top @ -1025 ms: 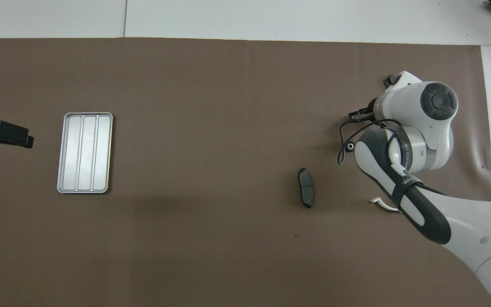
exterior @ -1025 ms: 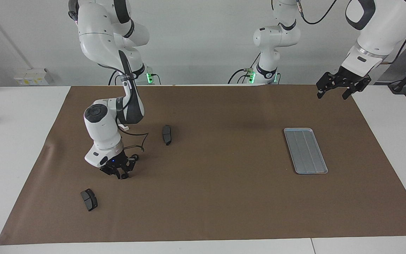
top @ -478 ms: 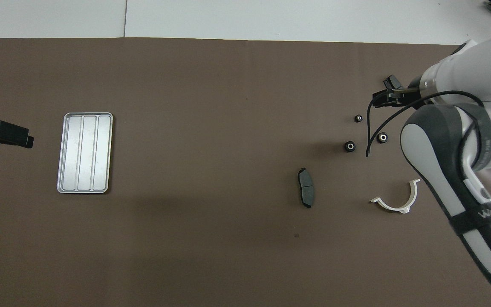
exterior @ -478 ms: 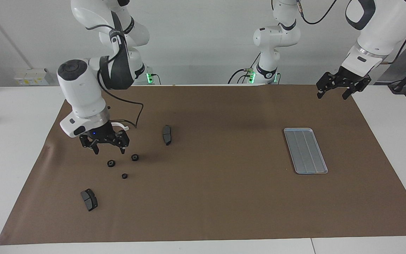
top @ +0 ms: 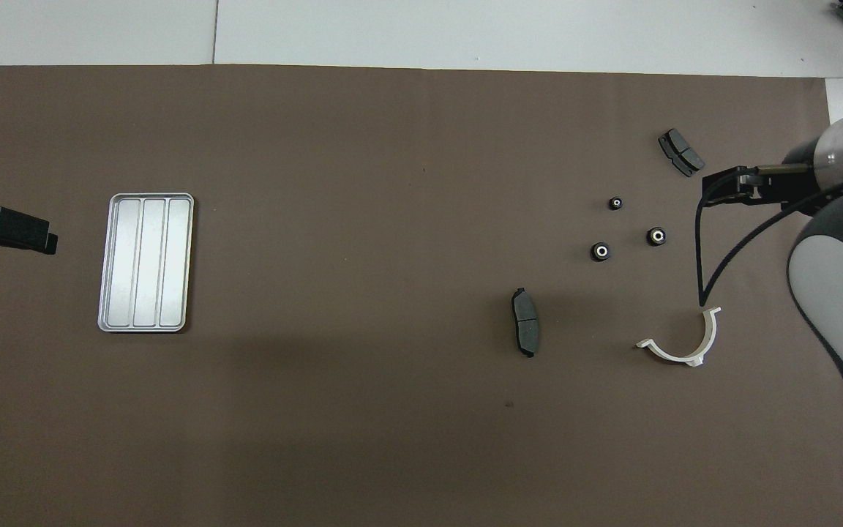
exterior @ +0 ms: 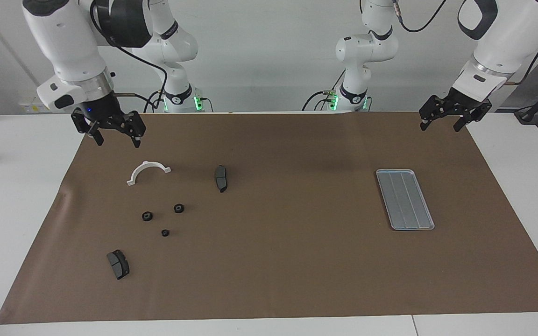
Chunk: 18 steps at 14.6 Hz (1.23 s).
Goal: Place bearing gear from tray to pile
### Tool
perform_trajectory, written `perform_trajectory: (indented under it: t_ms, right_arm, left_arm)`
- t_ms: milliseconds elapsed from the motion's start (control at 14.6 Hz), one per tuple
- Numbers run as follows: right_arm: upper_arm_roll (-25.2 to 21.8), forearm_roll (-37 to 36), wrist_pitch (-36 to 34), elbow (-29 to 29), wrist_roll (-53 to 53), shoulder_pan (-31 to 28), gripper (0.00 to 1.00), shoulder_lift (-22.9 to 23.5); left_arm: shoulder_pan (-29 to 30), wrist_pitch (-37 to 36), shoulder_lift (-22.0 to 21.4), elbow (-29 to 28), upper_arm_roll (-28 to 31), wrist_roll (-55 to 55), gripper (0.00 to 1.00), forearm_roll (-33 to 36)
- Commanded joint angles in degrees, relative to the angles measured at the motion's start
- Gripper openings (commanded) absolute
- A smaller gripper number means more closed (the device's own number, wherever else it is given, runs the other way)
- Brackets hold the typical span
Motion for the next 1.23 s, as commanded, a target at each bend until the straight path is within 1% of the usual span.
perform_trajectory:
  t_ms: [0,68,342,546,751,1161]
  right_arm:
    - [0.4,2.0,-2.2,0.3,4.1,-0.9,1.00,-0.5]
    - [0.3,3.1,-1.9,-0.3,4.8,-0.9,1.00,-1.0]
    - [0.4,3.4,-2.0,-1.1,4.0,-0.9,1.00,-1.3]
    - [0.5,2.5,-2.0,-1.4,4.2,-0.1,1.00,-1.6]
    - [0.4,0.6,-0.2,-2.3,0.3,-0.3,1.00,-1.8]
    - [0.5,1.4,-1.0,-2.6,0.5,-0.8,1.00,-2.0]
  left_arm:
    - [0.7,0.0,-1.4,-1.4,-0.4,0.4,1.00,0.7]
    - [0.6,0.0,-1.4,-1.4,-0.4,0.4,1.00,0.7]
    - [0.7,0.0,-1.4,-1.4,-0.4,0.4,1.00,0.7]
    - [0.7,0.0,-1.4,-1.4,-0.4,0.4,1.00,0.7]
    - [0.7,0.0,-1.4,-1.4,-0.4,0.4,1.00,0.7]
    - [0.7,0.0,-1.4,-1.4,-0.4,0.4,1.00,0.7]
